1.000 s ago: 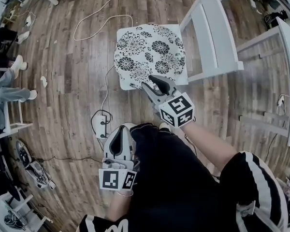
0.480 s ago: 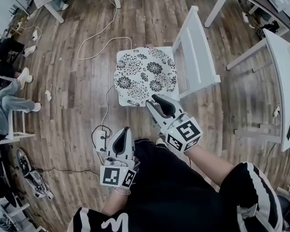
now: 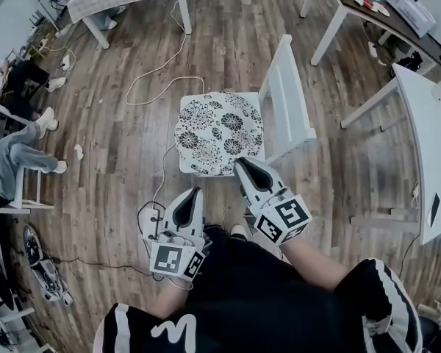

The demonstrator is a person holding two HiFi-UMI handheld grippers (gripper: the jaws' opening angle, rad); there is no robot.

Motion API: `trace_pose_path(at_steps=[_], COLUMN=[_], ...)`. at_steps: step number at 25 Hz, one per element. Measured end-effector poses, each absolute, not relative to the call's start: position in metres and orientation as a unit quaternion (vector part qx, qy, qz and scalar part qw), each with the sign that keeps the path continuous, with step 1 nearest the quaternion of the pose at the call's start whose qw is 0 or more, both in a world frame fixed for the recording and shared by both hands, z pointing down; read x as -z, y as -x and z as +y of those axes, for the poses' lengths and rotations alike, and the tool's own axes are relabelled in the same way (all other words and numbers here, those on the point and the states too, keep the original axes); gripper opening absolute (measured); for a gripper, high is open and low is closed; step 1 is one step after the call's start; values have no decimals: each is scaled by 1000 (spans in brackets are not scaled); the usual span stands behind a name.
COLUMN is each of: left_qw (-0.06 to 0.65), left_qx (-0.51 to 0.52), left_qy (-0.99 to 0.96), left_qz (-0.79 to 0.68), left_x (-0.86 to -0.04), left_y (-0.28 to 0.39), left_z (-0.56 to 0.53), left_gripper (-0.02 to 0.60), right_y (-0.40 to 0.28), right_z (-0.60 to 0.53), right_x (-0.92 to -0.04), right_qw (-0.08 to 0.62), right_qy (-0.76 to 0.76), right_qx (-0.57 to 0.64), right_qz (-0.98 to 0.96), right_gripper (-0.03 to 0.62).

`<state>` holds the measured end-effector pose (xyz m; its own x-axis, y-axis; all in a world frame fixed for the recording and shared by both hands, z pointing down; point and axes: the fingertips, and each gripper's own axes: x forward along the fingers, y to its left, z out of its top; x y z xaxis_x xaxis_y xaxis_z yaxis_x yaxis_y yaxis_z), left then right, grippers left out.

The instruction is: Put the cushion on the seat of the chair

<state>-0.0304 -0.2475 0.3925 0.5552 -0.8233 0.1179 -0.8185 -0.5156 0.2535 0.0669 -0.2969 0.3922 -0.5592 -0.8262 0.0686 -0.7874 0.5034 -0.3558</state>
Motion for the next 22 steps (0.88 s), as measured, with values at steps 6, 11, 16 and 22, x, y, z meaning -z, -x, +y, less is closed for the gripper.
trace_pose_path(at_steps=[6,11,16,22], left_qw=[116,105,101,98], left_qx=[28,31,25,30], left_qy=[-879,-883,-888,-891], left_qz=[-463,-456,-449,-441], left_x=[-366,-355,-349,-343], left_y=[4,-9,-15,-12], left_z=[-246,-239,-233,-222], left_gripper=[8,8,8,8], right_y=[-71,-70,-73,-69], right_z=[-275,-258,-253,-244], right_x=[-368,-363,-360,-353], right_qw=[68,65,60,69], right_qy=[454,441,436,438], right_qx=[160,151,152,149], right_qz=[874,882,885,884], right_gripper=[29,25,25,25])
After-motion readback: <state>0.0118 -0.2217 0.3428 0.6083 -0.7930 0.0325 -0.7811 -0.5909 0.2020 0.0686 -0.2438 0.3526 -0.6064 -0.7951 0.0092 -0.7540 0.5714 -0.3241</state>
